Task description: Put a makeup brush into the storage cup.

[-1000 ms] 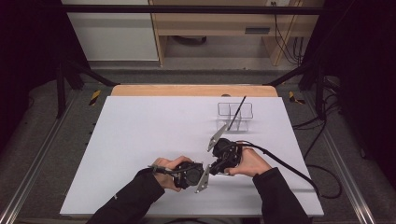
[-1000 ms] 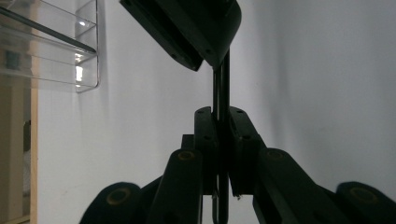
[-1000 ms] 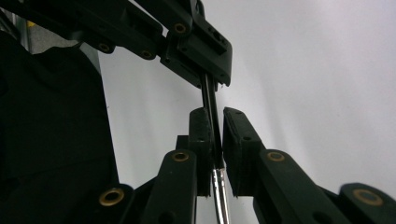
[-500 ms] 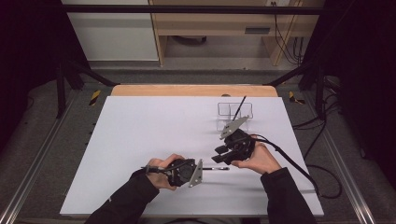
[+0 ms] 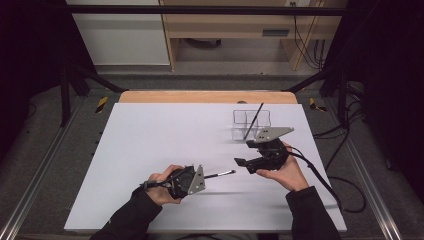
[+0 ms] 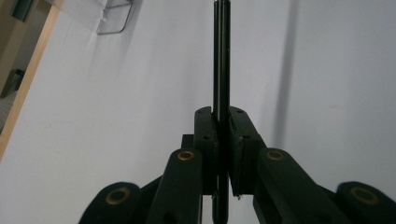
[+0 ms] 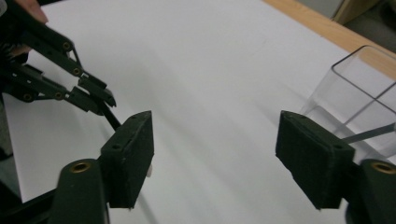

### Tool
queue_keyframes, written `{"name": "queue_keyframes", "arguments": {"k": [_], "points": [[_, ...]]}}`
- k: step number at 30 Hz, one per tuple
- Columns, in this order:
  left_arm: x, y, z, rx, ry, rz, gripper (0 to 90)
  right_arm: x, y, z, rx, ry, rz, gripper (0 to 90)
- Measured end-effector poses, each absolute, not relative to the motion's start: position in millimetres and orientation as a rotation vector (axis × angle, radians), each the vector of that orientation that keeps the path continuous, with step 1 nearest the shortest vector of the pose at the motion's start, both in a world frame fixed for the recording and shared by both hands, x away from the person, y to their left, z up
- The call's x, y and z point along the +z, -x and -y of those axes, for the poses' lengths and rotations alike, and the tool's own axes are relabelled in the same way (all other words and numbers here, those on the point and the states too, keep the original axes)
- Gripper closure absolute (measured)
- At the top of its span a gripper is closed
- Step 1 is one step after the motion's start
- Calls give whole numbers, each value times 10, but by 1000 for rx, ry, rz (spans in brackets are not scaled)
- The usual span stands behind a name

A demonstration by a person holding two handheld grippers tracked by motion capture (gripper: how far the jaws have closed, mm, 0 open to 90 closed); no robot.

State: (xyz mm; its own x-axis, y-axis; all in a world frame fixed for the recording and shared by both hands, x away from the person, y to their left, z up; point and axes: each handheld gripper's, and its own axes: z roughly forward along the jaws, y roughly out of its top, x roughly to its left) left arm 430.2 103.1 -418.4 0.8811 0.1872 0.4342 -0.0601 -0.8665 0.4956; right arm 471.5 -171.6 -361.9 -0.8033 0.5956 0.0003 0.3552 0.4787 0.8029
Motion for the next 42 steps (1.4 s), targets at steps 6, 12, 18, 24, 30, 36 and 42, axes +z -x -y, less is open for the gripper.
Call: {"name": "queue_keyframes", "arguments": {"k": [6, 12, 18, 24, 30, 36, 42], "points": [[-4237, -4313, -1099, 639, -2497, -206, 831, -3673, -4665, 1795, 1288, -867, -2348, 189], [-4264, -4341, -1168, 612, -2439, -319, 831, -3754, -4621, 1847, 1330, -927, -2296, 174], [-4263, -4368, -1222, 609, -2394, -410, 831, -3830, -4583, 1879, 1358, -961, -2268, 159], [-4265, -4383, -1256, 595, -2328, -512, 831, -3872, -4563, 1932, 1429, -1029, -2227, 150], [-4248, -4416, -1304, 584, -2270, -604, 831, -3891, -4565, 1950, 1496, -1074, -2178, 131], [-4243, -4424, -1326, 548, -2191, -660, 831, -3927, -4576, 1918, 1546, -1100, -2177, 121], [-4222, -4437, -1347, 535, -2150, -730, 831, -3945, -4584, 1887, 1593, -1115, -2167, 129]]}}
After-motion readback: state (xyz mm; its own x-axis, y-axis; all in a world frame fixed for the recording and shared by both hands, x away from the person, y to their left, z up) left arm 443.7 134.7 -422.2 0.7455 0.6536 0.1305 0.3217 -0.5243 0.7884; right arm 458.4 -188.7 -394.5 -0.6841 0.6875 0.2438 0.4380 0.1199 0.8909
